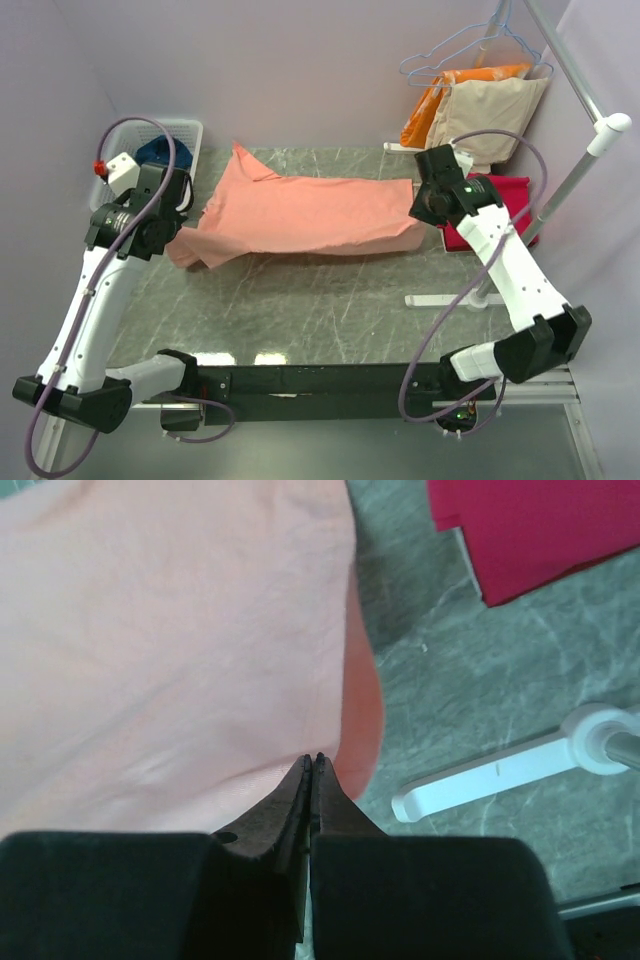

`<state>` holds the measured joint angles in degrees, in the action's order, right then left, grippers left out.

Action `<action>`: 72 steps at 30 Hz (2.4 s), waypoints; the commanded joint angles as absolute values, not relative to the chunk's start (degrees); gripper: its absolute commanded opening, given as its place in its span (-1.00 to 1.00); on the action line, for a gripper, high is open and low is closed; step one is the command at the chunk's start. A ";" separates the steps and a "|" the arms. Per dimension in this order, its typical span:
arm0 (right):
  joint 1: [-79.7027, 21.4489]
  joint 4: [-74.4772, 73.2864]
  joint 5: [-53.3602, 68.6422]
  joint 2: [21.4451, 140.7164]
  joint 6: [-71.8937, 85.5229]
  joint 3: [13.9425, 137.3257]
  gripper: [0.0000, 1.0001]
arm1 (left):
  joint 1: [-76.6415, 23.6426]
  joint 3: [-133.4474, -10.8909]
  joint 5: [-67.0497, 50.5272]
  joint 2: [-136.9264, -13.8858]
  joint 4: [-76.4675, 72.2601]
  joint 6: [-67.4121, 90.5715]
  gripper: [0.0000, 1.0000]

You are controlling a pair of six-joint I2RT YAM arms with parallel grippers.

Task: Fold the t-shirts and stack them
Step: Flatten the tshirt out

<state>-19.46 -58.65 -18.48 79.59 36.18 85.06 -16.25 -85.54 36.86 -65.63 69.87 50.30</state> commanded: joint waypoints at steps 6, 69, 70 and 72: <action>-17.93 -62.13 -25.66 70.58 37.70 88.15 -1.00 | -16.00 -91.75 45.88 -62.14 73.04 50.36 -0.98; -16.52 -40.96 -6.14 68.80 23.47 106.17 -1.00 | -10.37 -113.11 27.60 -67.91 33.57 32.17 -0.98; -16.35 -39.83 -6.41 70.73 23.38 106.35 -1.00 | -10.37 -115.29 28.21 -70.55 34.36 32.25 -0.98; -16.09 -38.68 -6.76 76.10 23.38 107.65 -1.00 | -10.37 -118.02 28.82 -78.28 35.41 31.99 -0.98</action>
<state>-16.82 -44.07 -4.49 67.92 24.32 107.44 -10.44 -115.31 28.29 -65.25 34.63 32.75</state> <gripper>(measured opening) 0.009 0.021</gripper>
